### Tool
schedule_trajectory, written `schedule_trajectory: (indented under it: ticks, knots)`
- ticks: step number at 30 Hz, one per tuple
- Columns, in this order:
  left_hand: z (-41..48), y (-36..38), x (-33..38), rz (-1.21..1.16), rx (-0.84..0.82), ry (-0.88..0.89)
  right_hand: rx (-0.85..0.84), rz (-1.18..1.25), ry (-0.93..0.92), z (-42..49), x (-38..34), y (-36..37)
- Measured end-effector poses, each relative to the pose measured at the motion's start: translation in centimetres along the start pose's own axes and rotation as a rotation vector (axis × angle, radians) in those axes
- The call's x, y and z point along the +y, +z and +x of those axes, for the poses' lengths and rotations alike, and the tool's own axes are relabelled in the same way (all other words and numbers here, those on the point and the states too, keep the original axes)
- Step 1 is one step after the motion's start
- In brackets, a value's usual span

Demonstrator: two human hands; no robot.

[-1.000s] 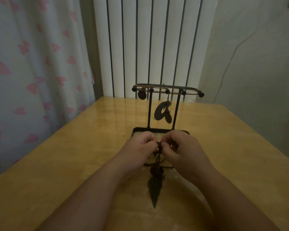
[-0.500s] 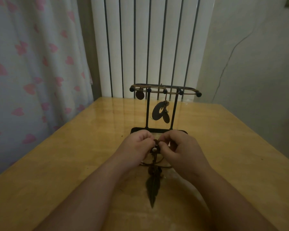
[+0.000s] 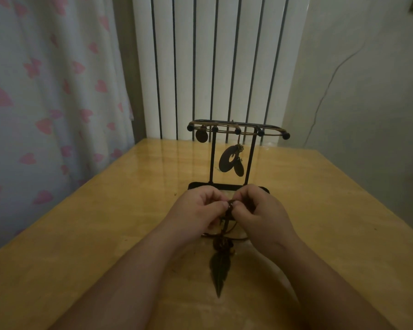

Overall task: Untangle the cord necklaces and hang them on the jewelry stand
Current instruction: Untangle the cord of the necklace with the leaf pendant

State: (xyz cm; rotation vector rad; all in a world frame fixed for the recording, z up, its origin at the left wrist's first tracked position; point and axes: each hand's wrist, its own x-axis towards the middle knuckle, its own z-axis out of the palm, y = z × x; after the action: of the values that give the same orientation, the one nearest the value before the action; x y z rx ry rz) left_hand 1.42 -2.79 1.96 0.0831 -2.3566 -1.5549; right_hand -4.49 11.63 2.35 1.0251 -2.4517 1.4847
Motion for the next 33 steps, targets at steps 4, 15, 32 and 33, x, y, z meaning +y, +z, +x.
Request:
schedule_trajectory:
  ticks: [4, 15, 32, 33]
  knots:
    - [0.29, 0.11, 0.15, -0.057, 0.005, -0.063, -0.021, 0.206, 0.124, 0.05, -0.05, -0.10]
    - [0.48, 0.22, -0.15, -0.197, 0.023, -0.163, -0.087, 0.449, 0.254, 0.14, 0.25, -0.41]
    - [0.30, 0.52, 0.08, -0.245, 0.027, -0.187, -0.104, 0.590, 0.341, 0.45, 0.25, -0.80]
    - [0.33, 0.40, 0.08, -0.249, 0.029, -0.180, -0.094, 0.593, 0.345, 0.45, 0.31, -0.73]
